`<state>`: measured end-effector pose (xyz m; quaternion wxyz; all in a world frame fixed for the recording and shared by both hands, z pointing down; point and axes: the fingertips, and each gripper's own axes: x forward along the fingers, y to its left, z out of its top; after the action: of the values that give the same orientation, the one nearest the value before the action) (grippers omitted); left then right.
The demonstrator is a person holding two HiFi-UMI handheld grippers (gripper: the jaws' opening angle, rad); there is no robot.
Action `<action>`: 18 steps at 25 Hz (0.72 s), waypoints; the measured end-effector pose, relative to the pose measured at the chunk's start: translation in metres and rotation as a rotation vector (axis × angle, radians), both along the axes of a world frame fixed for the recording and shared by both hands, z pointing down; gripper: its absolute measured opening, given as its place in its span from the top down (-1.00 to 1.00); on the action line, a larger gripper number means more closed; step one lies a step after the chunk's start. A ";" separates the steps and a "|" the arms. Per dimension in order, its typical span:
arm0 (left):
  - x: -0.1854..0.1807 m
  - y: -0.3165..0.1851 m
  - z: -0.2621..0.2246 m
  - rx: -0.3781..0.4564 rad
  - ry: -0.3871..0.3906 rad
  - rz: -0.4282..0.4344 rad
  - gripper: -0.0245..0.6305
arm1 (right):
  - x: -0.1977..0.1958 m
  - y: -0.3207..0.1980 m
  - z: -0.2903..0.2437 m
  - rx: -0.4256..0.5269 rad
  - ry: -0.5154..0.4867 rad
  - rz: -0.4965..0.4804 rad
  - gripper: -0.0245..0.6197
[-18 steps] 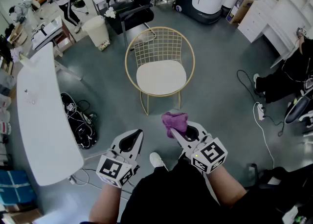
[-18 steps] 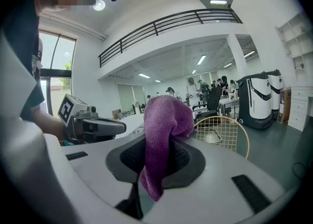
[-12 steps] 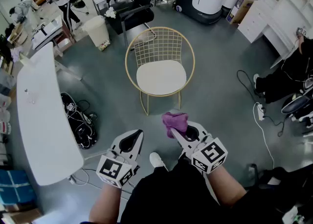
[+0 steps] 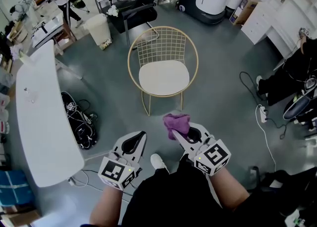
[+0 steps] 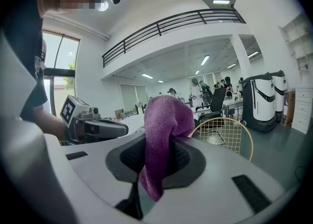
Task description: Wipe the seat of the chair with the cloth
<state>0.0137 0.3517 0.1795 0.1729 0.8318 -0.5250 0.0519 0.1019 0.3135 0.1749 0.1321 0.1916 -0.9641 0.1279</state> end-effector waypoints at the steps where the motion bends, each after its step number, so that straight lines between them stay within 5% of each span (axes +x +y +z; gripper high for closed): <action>1: -0.002 0.000 0.000 0.001 -0.006 0.002 0.87 | -0.002 -0.001 -0.001 -0.001 -0.002 0.001 0.68; 18: -0.003 -0.062 0.012 -0.039 -0.043 -0.058 0.87 | -0.019 -0.082 0.010 -0.024 -0.037 -0.074 0.68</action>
<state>0.0105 0.2895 0.1911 0.1791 0.8115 -0.5511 0.0747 0.0827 0.2315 0.1847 0.1215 0.1518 -0.9711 0.1381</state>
